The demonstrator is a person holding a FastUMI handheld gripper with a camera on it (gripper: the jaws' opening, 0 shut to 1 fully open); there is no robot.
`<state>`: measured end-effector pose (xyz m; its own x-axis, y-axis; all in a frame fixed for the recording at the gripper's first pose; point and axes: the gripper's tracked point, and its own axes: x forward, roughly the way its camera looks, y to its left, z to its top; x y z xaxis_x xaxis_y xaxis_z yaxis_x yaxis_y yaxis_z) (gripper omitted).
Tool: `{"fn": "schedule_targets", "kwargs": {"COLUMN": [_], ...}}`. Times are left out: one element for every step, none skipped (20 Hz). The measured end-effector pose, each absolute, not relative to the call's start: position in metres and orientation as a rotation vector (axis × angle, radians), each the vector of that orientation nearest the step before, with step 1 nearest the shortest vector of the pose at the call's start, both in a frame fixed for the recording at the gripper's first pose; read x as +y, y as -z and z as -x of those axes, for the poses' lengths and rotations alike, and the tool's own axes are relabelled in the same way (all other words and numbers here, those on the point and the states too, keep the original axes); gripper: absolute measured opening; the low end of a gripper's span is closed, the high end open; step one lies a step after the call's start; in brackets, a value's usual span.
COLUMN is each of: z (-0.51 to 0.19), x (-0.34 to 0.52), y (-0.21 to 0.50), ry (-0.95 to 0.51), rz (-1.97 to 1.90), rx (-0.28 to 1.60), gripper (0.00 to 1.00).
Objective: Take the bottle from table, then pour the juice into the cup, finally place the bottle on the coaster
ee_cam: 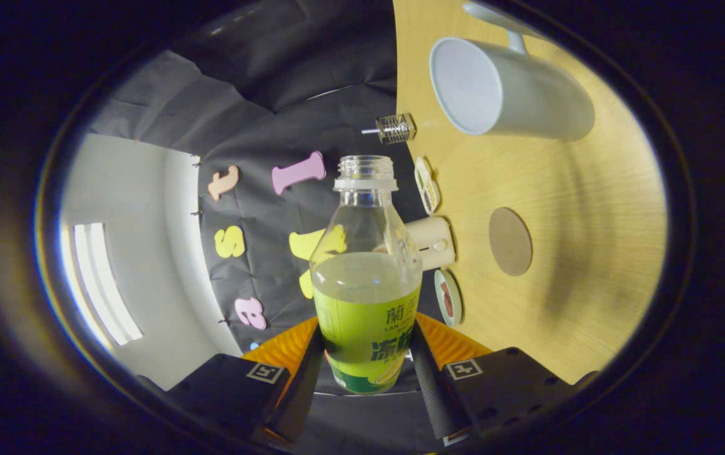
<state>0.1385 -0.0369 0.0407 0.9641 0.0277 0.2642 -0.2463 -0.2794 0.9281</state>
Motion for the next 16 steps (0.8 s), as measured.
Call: {"fn": "schedule_targets", "kwargs": {"z": [-0.141,-0.143,-0.143,-0.142,-0.142,-0.141,-0.140,-0.139,-0.138,-0.139,-0.137,-0.137,-0.138,-0.138,-0.138,-0.138], "x": [-0.039,-0.039,-0.040,-0.043,-0.044,-0.046,-0.048,-0.050,-0.052,-0.052,-0.055,-0.056,-0.057,-0.056,-0.057,-0.057], "y": [-0.043,-0.043,-0.044,-0.044,-0.045,-0.045,-0.046,-0.048,-0.048,-0.048,-0.050,-0.051,-0.049,-0.051,-0.052,-0.054], "ry": [-0.267,-0.266,-0.267,-0.265,-0.265,-0.265,-0.266,-0.268,-0.267,-0.269,-0.268,-0.267,-0.263,-0.265,-0.270,-0.272], "rz": [-1.846,-1.855,-1.861,-1.866,-1.870,-1.875,-1.881,-1.887,-1.893,-1.898,-1.903,-1.903,-1.905,-1.912,-1.922,-1.929], "rx": [-0.165,-0.170,-0.175,-0.180,-0.184,-0.190,-0.195,-0.198,-0.202,-0.205,-0.212,-0.213,-0.210,-0.210,-0.213,-0.214], "gripper": [0.78,0.78,0.78,0.78,0.78,0.78,0.78,0.78,0.78,0.78,0.78,0.78,0.78,0.78,0.78,0.78]}}
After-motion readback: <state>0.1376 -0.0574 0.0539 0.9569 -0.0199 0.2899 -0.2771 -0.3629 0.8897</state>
